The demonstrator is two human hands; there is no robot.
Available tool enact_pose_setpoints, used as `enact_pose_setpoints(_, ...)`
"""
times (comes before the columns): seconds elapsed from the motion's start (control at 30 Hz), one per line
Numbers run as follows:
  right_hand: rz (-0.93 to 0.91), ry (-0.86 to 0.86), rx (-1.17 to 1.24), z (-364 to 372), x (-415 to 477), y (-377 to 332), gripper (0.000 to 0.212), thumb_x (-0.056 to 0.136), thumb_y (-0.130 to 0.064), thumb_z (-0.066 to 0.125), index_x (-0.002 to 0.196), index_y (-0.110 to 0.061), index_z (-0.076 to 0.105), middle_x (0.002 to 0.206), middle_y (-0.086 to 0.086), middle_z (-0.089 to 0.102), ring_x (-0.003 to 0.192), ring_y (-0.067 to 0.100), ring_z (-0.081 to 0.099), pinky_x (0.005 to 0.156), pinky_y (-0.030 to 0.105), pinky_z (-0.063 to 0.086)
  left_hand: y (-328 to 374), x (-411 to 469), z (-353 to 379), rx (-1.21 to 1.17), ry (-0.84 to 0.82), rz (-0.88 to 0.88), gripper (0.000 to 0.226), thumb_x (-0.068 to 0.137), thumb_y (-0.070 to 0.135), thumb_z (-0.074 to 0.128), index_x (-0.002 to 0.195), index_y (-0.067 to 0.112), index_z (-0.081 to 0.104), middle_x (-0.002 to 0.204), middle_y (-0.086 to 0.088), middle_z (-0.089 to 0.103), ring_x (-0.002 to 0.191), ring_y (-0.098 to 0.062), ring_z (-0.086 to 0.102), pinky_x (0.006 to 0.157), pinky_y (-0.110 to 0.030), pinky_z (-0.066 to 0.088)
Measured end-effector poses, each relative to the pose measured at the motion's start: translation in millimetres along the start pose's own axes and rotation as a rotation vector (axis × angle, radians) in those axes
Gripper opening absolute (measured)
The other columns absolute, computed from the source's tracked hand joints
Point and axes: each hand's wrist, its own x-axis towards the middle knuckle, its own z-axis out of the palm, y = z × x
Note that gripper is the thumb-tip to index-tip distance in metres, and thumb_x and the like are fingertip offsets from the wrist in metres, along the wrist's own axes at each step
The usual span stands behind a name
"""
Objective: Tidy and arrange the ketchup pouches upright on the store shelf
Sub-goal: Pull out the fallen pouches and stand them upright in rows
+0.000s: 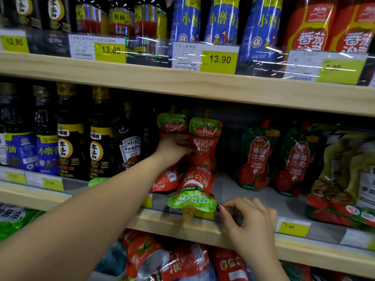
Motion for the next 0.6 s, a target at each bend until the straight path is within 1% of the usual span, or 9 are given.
enact_pose_setpoints(0.07, 0.024, -0.02, -0.004, -1, 0, -1, 0.013, 0.07, -0.03, 0.076, 0.069, -0.033, 0.064, 0.063, -0.015, 0.058, 0.069, 0.012, 0.052, 0.063, 0.03, 0.013, 0, -8, -12, 0.044, -0.014, -0.006, 0.04, 0.078, 0.004, 0.068, 0.118, 0.007, 0.061, 0.114, -0.014, 0.066, 0.108, -0.026, 0.061, 0.096, -0.035, 0.047)
enact_pose_setpoints(0.1, 0.035, -0.031, 0.001, -1, 0, -2, 0.013, 0.07, -0.029, 0.076, 0.077, -0.033, 0.065, 0.069, -0.017, 0.059, 0.076, 0.014, 0.054, 0.065, 0.029, 0.013, -1, -13, -18, 0.068, -0.008, -0.005, 0.037, 0.078, 0.005, 0.069, 0.115, 0.007, 0.063, 0.113, -0.013, 0.067, 0.107, -0.025, 0.061, 0.096, -0.036, 0.047)
enact_pose_setpoints(0.17, 0.043, -0.076, 0.044, -3, 0, -5, 0.03, 0.07, -0.031, 0.075, 0.098, -0.032, 0.064, 0.086, -0.019, 0.056, 0.091, 0.013, 0.054, 0.071, 0.027, 0.019, 0, -26, -27, 0.1, -0.014, 0.012, 0.03, 0.079, 0.008, 0.069, 0.108, 0.011, 0.067, 0.109, -0.01, 0.068, 0.103, -0.022, 0.062, 0.094, -0.034, 0.048)
enact_pose_setpoints(0.27, -0.014, -0.173, 0.166, -7, 2, -14, 0.055, 0.068, -0.032, 0.076, 0.118, -0.034, 0.053, 0.107, -0.017, 0.052, 0.108, 0.01, 0.049, 0.086, 0.034, 0.037, 8, -48, -36, 0.052, -0.092, 0.035, 0.021, 0.08, 0.009, 0.069, 0.099, 0.016, 0.07, 0.104, -0.009, 0.069, 0.099, -0.02, 0.064, 0.088, -0.031, 0.052)
enact_pose_setpoints(0.33, -0.065, -0.205, 0.239, -8, 2, -22, 0.062, 0.067, -0.03, 0.077, 0.123, -0.036, 0.05, 0.119, -0.018, 0.049, 0.117, 0.008, 0.046, 0.096, 0.038, 0.04, 17, -62, -37, -0.096, -0.119, 0.029, 0.017, 0.08, 0.006, 0.068, 0.095, 0.016, 0.069, 0.103, -0.011, 0.069, 0.099, -0.02, 0.065, 0.084, -0.026, 0.053)
enact_pose_setpoints(0.4, -0.081, -0.21, 0.312, -6, 6, -30, 0.065, 0.065, -0.023, 0.077, 0.124, -0.036, 0.05, 0.125, -0.021, 0.046, 0.122, 0.006, 0.044, 0.102, 0.037, 0.039, 24, -75, -37, -0.295, -0.128, 0.008, 0.017, 0.08, 0.003, 0.066, 0.09, 0.016, 0.069, 0.103, -0.011, 0.07, 0.1, -0.02, 0.066, 0.084, -0.026, 0.054)
enact_pose_setpoints(0.43, -0.075, -0.209, 0.346, -5, 8, -33, 0.066, 0.065, -0.019, 0.077, 0.123, -0.036, 0.052, 0.126, -0.021, 0.046, 0.122, 0.004, 0.044, 0.103, 0.036, 0.039, 26, -81, -36, -0.349, -0.131, 0.009, 0.017, 0.08, 0.002, 0.065, 0.089, 0.016, 0.069, 0.102, -0.01, 0.071, 0.099, -0.02, 0.067, 0.084, -0.027, 0.054)
enact_pose_setpoints(0.5, -0.069, -0.223, 0.373, -1, 12, -36, 0.064, 0.064, -0.012, 0.077, 0.12, -0.034, 0.056, 0.129, -0.017, 0.05, 0.122, 0.004, 0.045, 0.104, 0.036, 0.039, 24, -90, -35, -0.305, -0.133, 0.043, 0.017, 0.082, 0.004, 0.064, 0.089, 0.019, 0.07, 0.1, -0.009, 0.072, 0.098, -0.018, 0.067, 0.085, -0.027, 0.053)
enact_pose_setpoints(0.6, -0.08, -0.247, 0.283, 2, 14, -35, 0.057, 0.066, -0.014, 0.076, 0.118, -0.034, 0.061, 0.132, -0.012, 0.054, 0.124, 0.008, 0.046, 0.104, 0.04, 0.038, 17, -100, -36, -0.12, -0.139, 0.084, 0.015, 0.085, 0.01, 0.063, 0.093, 0.021, 0.07, 0.101, -0.006, 0.072, 0.098, -0.016, 0.066, 0.083, -0.024, 0.052)
